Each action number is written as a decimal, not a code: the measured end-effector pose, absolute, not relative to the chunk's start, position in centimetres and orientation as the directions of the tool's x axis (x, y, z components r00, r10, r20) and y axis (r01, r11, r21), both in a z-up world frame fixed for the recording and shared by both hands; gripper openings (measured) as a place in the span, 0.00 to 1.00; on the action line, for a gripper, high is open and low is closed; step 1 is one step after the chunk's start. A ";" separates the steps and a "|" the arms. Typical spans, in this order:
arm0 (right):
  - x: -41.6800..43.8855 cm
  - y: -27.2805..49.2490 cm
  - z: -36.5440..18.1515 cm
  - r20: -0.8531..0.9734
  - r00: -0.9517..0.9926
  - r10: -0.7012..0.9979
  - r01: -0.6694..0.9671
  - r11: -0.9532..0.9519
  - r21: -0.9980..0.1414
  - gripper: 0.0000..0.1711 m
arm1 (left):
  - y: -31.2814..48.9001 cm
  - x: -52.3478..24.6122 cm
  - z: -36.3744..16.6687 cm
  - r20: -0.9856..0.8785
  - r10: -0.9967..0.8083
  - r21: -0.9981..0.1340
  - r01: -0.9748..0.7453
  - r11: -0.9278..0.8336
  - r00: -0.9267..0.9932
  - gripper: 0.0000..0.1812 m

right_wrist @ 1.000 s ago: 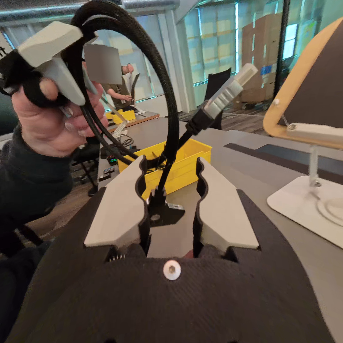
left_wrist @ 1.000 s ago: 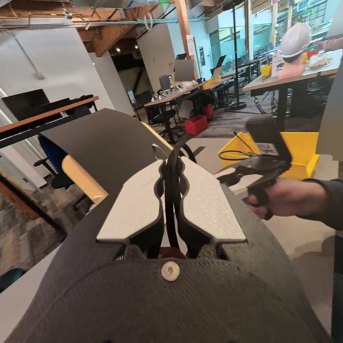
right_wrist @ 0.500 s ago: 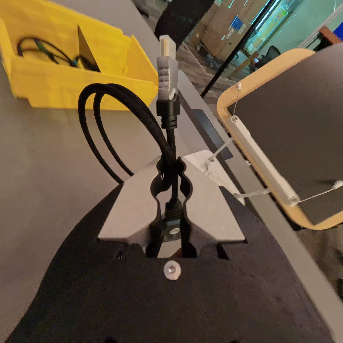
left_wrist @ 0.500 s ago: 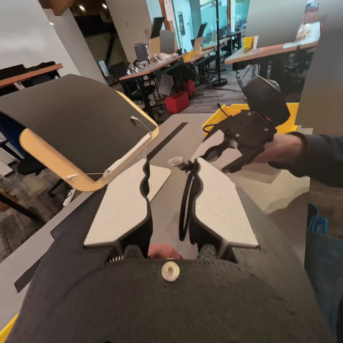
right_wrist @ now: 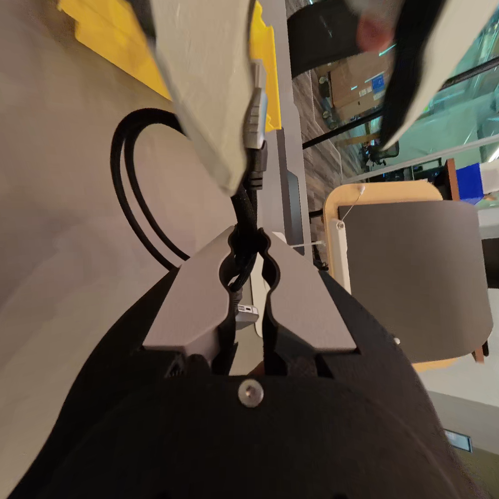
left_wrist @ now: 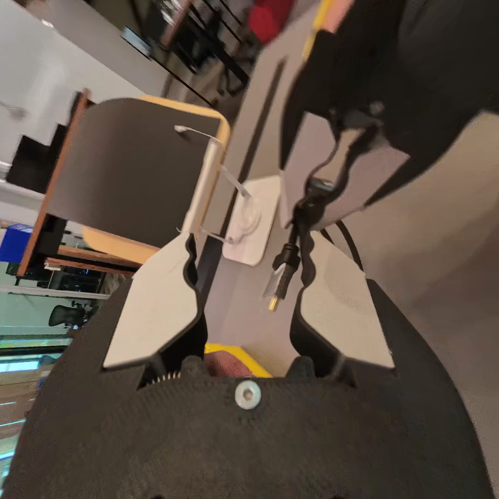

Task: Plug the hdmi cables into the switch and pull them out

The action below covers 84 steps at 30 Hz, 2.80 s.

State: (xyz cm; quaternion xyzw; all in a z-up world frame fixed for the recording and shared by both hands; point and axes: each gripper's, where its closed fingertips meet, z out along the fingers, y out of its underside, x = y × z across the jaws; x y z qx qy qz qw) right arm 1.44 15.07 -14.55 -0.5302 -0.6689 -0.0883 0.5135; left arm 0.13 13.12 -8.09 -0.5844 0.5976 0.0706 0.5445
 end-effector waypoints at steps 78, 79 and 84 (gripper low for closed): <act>3.4 9.3 -6.3 -0.432 0.136 0.891 -0.354 -0.363 -0.862 0.10 | 9.0 2.4 -4.6 -0.855 -0.230 -0.490 -0.580 0.651 0.464 0.03; 3.3 9.2 -6.3 -0.451 0.111 0.886 -0.359 -0.387 -0.849 0.09 | 8.9 2.5 -4.7 -0.868 -0.207 -0.465 -0.591 0.660 0.452 0.03; 3.4 9.0 -5.9 -0.521 -0.009 0.854 -0.422 -0.475 -0.772 0.05 | 8.4 2.9 -4.9 -0.910 -0.104 -0.356 -0.627 0.693 0.402 0.03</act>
